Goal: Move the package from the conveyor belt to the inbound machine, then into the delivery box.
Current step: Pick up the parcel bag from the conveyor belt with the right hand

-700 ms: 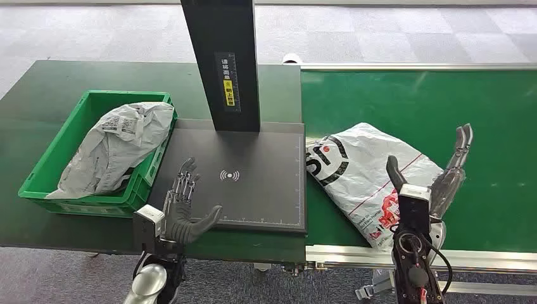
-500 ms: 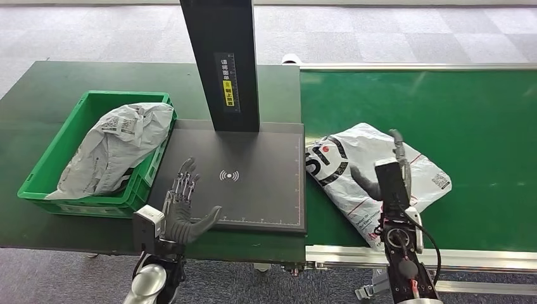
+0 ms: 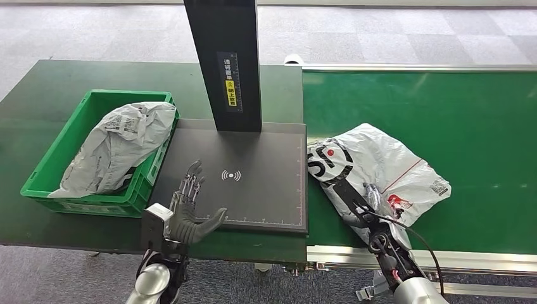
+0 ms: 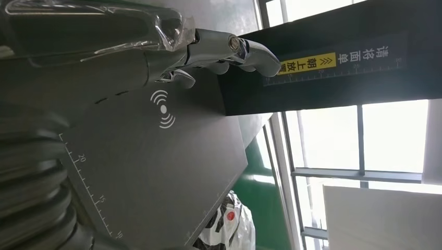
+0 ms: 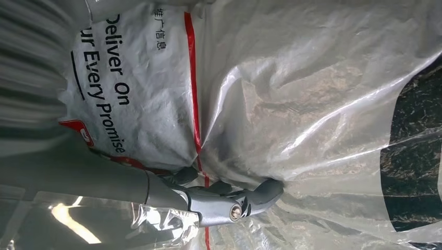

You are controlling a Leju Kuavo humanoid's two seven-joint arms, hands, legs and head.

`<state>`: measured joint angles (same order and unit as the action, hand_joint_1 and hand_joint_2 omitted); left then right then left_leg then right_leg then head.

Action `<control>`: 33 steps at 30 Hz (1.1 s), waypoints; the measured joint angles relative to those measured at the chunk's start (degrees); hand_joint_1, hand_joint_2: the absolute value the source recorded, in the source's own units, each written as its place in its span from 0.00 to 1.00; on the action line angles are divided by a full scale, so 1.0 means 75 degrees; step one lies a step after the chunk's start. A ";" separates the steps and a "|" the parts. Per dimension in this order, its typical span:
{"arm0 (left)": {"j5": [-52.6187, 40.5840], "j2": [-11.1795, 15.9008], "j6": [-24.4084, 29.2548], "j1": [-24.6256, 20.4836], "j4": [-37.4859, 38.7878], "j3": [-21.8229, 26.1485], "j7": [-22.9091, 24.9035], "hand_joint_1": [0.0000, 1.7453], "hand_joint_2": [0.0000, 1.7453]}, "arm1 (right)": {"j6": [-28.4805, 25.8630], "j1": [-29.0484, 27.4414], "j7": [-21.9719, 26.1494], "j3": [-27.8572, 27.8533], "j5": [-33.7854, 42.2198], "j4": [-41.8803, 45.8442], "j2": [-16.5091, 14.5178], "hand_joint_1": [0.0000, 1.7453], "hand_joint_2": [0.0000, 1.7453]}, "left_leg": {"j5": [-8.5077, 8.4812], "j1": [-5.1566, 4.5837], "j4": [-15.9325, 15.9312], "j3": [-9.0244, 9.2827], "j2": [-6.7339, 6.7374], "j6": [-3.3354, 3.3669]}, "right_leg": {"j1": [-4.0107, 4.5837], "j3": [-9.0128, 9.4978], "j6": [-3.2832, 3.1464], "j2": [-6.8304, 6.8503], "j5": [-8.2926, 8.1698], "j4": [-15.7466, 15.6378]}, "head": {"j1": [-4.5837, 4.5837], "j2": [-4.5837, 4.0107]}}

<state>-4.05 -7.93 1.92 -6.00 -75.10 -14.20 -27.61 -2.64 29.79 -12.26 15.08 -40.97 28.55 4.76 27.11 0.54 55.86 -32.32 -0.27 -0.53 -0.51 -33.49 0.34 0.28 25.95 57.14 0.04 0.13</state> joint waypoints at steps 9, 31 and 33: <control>0.0001 0.0000 0.0000 -0.0001 0.0027 -0.0004 0.0000 0.00 1.00 | 0.0013 0.0113 -0.0001 0.0103 -0.0014 -0.0233 0.0003 0.00 1.00 | 0.0000 -0.0001 0.0002 0.0033 0.0000 0.0000 | -0.0001 0.0037 0.0000 0.0001 0.0000 -0.0002 | 0.0000 0.0001; 0.0001 0.0033 0.0110 0.0433 -0.0621 0.0160 0.0111 0.00 1.00 | -0.0542 -0.1032 0.3276 -0.0955 0.0593 0.1844 -0.0045 1.00 1.00 | 0.0002 0.0000 0.0000 0.0023 -0.0006 0.0000 | 0.0000 0.0029 0.0000 0.0001 0.0000 -0.0002 | -0.0001 0.0000; 0.0001 0.0037 0.0052 0.0432 -0.0623 0.0168 0.0050 0.00 1.00 | -0.0696 -0.1282 0.3696 -0.1119 0.0675 0.2421 -0.0051 1.00 1.00 | 0.0002 0.0001 0.0000 0.0021 -0.0005 0.0000 | 0.0001 0.0025 0.0000 0.0001 0.0000 -0.0002 | 0.0000 0.0000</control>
<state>-4.04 -7.66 2.32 -2.77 -79.77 -12.94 -27.23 -7.86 20.17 15.46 6.69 -35.90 46.71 4.38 27.12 0.55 55.85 -32.16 -0.31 -0.53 -0.51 -33.30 0.34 0.28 25.95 57.12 0.04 0.13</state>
